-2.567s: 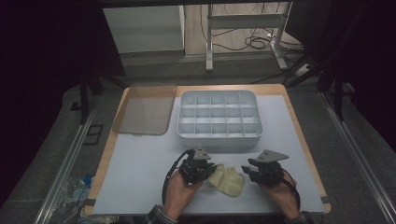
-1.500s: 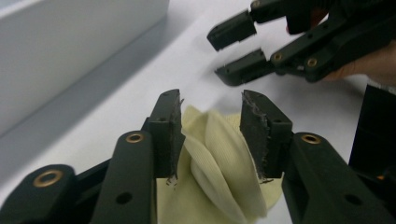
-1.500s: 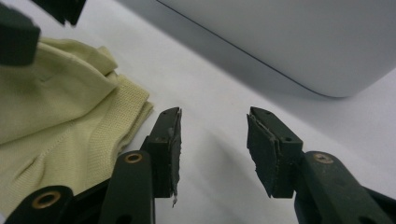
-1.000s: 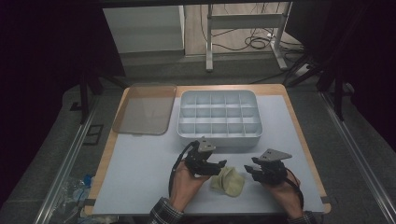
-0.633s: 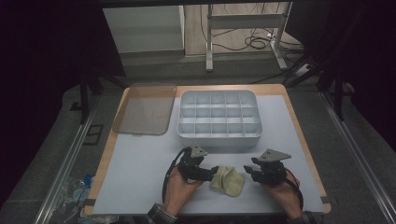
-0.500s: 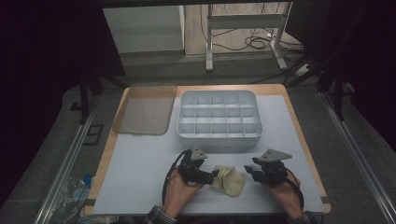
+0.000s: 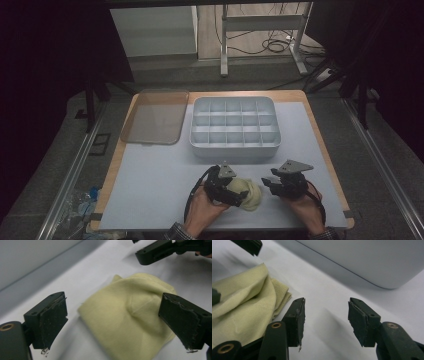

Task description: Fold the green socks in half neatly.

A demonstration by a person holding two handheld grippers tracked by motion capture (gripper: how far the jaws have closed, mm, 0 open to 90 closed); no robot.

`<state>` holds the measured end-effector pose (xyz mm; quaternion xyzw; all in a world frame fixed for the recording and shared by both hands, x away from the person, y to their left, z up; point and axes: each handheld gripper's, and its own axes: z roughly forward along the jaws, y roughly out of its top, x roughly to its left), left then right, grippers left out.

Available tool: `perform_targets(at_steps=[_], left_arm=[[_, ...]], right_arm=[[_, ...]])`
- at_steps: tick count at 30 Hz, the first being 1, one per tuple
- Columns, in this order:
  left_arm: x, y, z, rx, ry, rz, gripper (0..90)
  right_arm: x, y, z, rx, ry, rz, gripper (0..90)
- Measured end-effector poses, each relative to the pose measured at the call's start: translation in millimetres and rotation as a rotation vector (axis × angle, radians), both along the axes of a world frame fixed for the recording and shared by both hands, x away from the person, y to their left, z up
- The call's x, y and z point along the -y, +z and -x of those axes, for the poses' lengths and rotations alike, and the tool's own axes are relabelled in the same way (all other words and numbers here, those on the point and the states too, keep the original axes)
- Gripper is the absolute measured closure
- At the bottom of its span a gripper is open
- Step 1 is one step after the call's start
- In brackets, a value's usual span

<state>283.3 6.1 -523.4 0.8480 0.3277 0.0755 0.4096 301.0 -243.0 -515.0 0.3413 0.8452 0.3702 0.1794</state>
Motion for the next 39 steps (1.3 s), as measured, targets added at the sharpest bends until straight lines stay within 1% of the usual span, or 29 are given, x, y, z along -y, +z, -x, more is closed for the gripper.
perform_targets(at_steps=[2, 3, 4, 9, 10, 11, 12, 16, 18, 19, 21, 24, 26, 27, 28, 31, 33, 34, 35, 36, 37, 38, 39], left_arm=[[1.3, -0.4, 0.7, 0.003, 0.000, 0.000, 8.2], [-2.2, 2.0, 0.5, 0.011, 0.005, -0.002, 8.2], [-2.2, 2.0, 0.5, 0.011, 0.005, -0.002, 8.3], [-14.1, 8.0, -0.5, 0.028, 0.031, -0.004, 8.4], [-17.1, 8.5, -0.5, 0.034, 0.037, -0.005, 8.4], [-21.3, 8.9, -0.6, 0.038, 0.045, -0.010, 8.6], [-23.9, 8.8, -0.7, 0.039, 0.051, -0.013, 8.6], [-41.0, 6.4, -1.1, 0.057, 0.092, -0.052, 8.6], [-49.5, 4.2, -1.2, 0.059, 0.112, -0.066, 8.1], [-54.6, 2.7, -1.2, 0.060, 0.124, -0.078, 8.1], [-68.5, -1.5, -0.4, 0.059, 0.158, -0.109, 7.8], [-85.8, -6.2, 0.7, 0.055, 0.199, -0.128, 7.4], [-98.3, -9.0, 2.0, 0.048, 0.229, -0.125, 7.4], [-107.1, -11.1, 3.7, 0.045, 0.256, -0.120, 7.6], [-107.1, -11.1, 3.7, 0.045, 0.256, -0.120, 7.7], [-117.6, -16.4, 5.8, 0.035, 0.284, -0.118, 7.7], [-120.5, -22.3, 6.9, 0.019, 0.288, -0.127, 7.7], [-120.0, -25.1, 7.1, 0.014, 0.291, -0.124, 7.6], [-120.0, -25.1, 7.1, 0.014, 0.291, -0.124, 7.4], [-121.0, -24.7, 7.5, 0.017, 0.291, -0.123, 7.4], [-120.5, -25.2, 6.7, 0.013, 0.295, -0.117, 7.5], [-120.4, -25.2, 6.7, 0.013, 0.296, -0.117, 7.3], [-120.4, -25.2, 6.7, 0.013, 0.296, -0.117, 7.3]], right_arm=[[0.5, -0.2, -0.2, 0.000, 0.000, -0.001, 47.7], [1.3, 0.4, -0.1, 0.000, -0.001, -0.001, 47.7], [1.3, 0.4, -0.1, 0.000, -0.001, -0.001, 47.7], [1.1, 4.1, 1.1, -0.007, 0.005, -0.027, 48.4], [0.5, 5.1, 1.4, -0.011, 0.011, -0.033, 49.7], [-1.3, 7.6, 2.4, -0.020, 0.025, -0.049, 54.2], [-1.3, 7.6, 2.4, -0.020, 0.025, -0.049, 54.2], [-5.5, 11.2, 4.0, -0.049, 0.054, -0.080, 63.1], [-10.2, 13.6, 6.4, -0.067, 0.080, -0.094, 66.5], [-10.2, 13.6, 6.4, -0.067, 0.080, -0.094, 66.5], [-14.2, 15.3, 8.2, -0.077, 0.097, -0.103, 66.9], [-20.7, 18.8, 11.1, -0.082, 0.122, -0.111, 66.9], [-24.8, 21.4, 12.5, -0.082, 0.137, -0.118, 66.5], [-28.5, 23.7, 13.9, -0.081, 0.145, -0.123, 65.6], [-28.5, 23.7, 13.9, -0.081, 0.145, -0.123, 65.6], [-35.8, 23.4, 14.6, -0.090, 0.162, -0.124, 62.8], [-42.3, 17.3, 14.5, -0.109, 0.177, -0.112, 62.9], [-44.3, 14.8, 14.5, -0.116, 0.179, -0.105, 63.1], [-45.8, 12.3, 14.4, -0.120, 0.179, -0.093, 64.4], [-45.8, 12.3, 14.4, -0.120, 0.179, -0.093, 64.4], [-47.1, 8.7, 14.4, -0.133, 0.183, -0.091, 73.4], [-47.5, 8.0, 15.3, -0.133, 0.182, -0.085, 79.9], [-47.5, 8.0, 15.3, -0.133, 0.182, -0.085, 79.9]])
